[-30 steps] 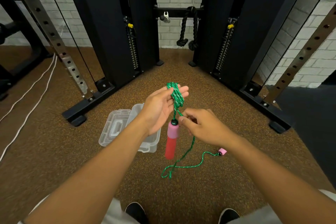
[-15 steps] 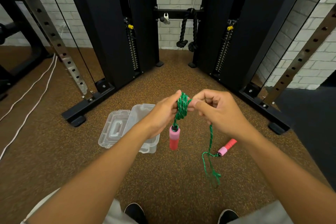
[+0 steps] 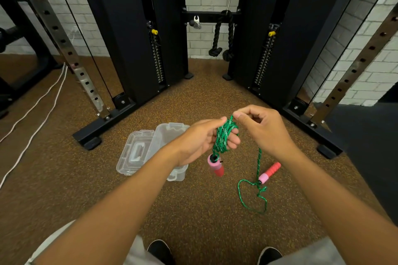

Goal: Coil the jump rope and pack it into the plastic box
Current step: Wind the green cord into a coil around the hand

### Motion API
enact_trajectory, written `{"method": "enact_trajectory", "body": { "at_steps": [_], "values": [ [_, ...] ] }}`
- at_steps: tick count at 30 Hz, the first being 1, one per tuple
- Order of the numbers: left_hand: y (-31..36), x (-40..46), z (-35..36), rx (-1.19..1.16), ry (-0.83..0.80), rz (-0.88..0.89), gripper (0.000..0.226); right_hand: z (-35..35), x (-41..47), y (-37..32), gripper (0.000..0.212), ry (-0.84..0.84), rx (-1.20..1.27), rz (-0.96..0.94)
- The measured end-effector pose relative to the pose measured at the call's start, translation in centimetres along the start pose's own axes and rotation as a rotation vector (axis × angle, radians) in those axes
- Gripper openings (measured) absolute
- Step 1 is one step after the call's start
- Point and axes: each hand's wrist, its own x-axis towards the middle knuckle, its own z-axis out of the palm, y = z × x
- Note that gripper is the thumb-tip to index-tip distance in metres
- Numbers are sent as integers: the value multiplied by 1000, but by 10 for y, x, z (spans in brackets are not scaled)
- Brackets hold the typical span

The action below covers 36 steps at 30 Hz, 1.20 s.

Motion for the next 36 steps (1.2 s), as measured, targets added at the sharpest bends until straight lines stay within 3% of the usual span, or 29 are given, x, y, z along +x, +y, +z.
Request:
{"method": "enact_trajectory", "body": {
  "at_steps": [4,10,16,19,31,36],
  "values": [
    [4,-1,0,-155,1,65,29,6,1,12,21,-41,51,93],
    [5,1,-4,-266,125,171,31,29,-6,26,39,-81,-69,77],
    [8,2,-10,-295,257,254,32,43,-16,22,32,-212,-216,75],
    [8,2,-13,-305,274,273,35,46,-20,8,28,-256,-249,-13],
    [8,2,-13,-288,307,241,41,27,-21,-18,29,-242,-23,-105],
    [1,2,-6,31,244,222,30,7,-13,-25,15,-168,107,-115]
  ]
}}
